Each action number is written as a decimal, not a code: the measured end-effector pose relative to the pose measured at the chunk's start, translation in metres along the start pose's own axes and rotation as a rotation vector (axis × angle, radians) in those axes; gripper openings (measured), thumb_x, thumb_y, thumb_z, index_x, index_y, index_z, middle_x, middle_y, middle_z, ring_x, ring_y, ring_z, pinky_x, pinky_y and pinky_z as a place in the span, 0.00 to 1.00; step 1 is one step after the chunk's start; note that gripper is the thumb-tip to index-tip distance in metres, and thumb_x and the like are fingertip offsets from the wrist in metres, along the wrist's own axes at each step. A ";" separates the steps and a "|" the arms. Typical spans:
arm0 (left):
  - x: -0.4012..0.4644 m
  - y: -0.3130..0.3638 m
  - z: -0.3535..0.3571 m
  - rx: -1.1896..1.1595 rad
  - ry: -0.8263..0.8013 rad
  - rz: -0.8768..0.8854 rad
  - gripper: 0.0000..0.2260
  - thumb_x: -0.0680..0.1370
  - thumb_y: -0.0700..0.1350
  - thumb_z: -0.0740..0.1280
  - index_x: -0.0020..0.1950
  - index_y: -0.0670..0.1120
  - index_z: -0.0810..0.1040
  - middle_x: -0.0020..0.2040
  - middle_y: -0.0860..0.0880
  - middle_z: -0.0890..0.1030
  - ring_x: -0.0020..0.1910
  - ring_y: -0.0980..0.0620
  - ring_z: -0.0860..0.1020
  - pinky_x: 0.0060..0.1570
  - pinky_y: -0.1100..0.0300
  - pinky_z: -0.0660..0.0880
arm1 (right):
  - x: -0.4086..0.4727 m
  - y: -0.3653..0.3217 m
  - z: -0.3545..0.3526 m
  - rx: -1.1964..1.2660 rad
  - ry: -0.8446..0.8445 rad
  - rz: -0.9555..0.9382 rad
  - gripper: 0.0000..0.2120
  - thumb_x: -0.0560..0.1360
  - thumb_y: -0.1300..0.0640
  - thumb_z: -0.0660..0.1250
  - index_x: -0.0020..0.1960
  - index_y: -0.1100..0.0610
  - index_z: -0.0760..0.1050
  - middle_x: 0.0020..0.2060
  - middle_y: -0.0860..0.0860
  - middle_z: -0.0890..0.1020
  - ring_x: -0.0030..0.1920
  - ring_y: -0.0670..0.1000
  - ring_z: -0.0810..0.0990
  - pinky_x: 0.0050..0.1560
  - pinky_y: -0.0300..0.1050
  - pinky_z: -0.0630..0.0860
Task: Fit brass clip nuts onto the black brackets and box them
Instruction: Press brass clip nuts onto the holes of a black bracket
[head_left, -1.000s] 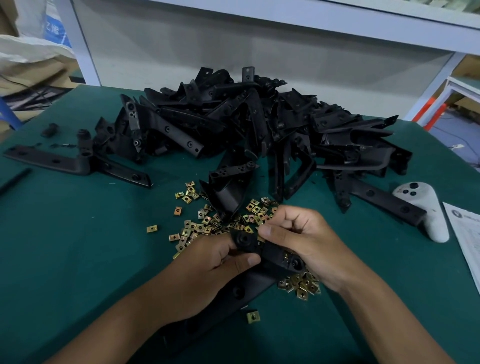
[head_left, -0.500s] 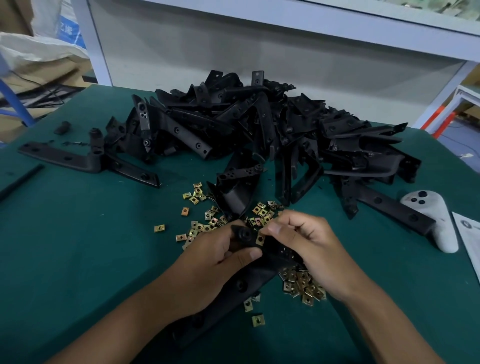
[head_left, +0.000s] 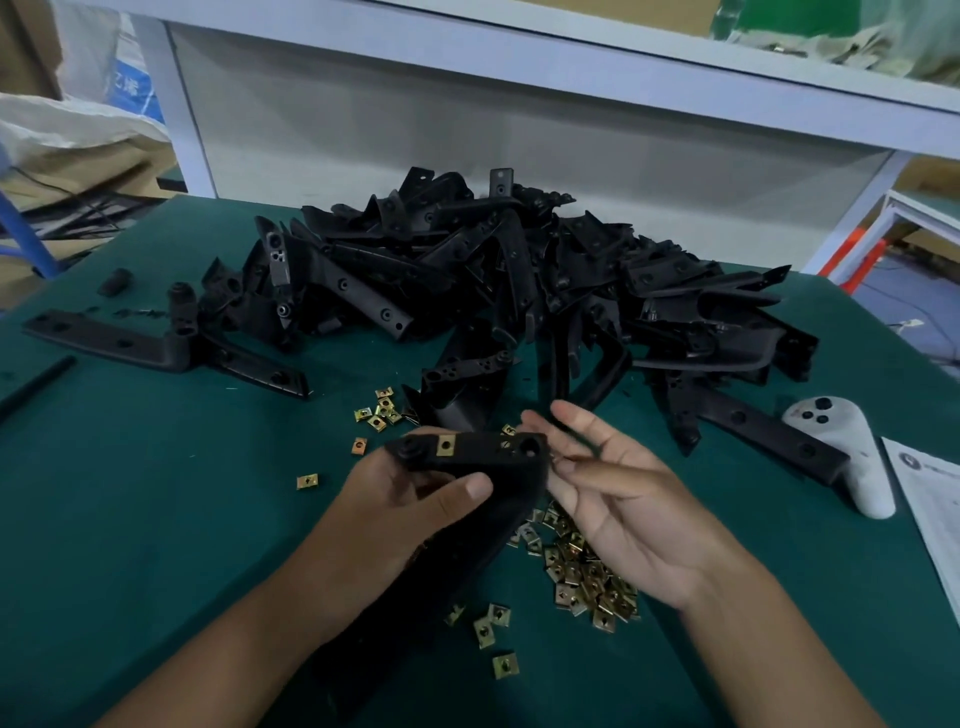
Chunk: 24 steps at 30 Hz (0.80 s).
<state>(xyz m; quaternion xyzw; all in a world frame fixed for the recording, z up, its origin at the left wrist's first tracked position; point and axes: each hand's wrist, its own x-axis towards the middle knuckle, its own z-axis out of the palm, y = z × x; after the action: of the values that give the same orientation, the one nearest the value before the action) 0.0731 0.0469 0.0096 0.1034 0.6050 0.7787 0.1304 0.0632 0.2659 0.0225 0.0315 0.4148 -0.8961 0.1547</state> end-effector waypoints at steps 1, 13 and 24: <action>0.000 0.001 -0.001 0.003 0.007 0.001 0.10 0.70 0.52 0.76 0.51 0.53 0.86 0.48 0.49 0.87 0.49 0.52 0.86 0.45 0.67 0.79 | -0.001 0.001 0.001 0.000 -0.011 0.006 0.26 0.72 0.76 0.61 0.68 0.63 0.72 0.63 0.62 0.81 0.65 0.57 0.81 0.60 0.47 0.80; -0.004 0.004 0.005 0.141 -0.078 0.049 0.02 0.75 0.50 0.77 0.44 0.55 0.85 0.42 0.53 0.85 0.44 0.57 0.84 0.43 0.68 0.77 | -0.003 0.001 0.008 -0.105 0.076 -0.004 0.14 0.71 0.67 0.71 0.55 0.59 0.86 0.57 0.59 0.85 0.52 0.51 0.87 0.48 0.41 0.83; -0.005 -0.004 0.002 0.295 -0.077 0.090 0.13 0.69 0.60 0.77 0.47 0.54 0.84 0.43 0.50 0.85 0.43 0.53 0.84 0.42 0.62 0.80 | -0.005 0.003 0.010 -0.267 0.018 -0.076 0.10 0.71 0.61 0.74 0.52 0.53 0.85 0.55 0.55 0.85 0.47 0.48 0.84 0.45 0.39 0.81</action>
<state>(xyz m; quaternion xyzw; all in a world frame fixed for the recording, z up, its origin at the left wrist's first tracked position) 0.0784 0.0480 0.0058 0.1782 0.7022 0.6817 0.1016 0.0695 0.2580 0.0274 0.0030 0.5325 -0.8380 0.1197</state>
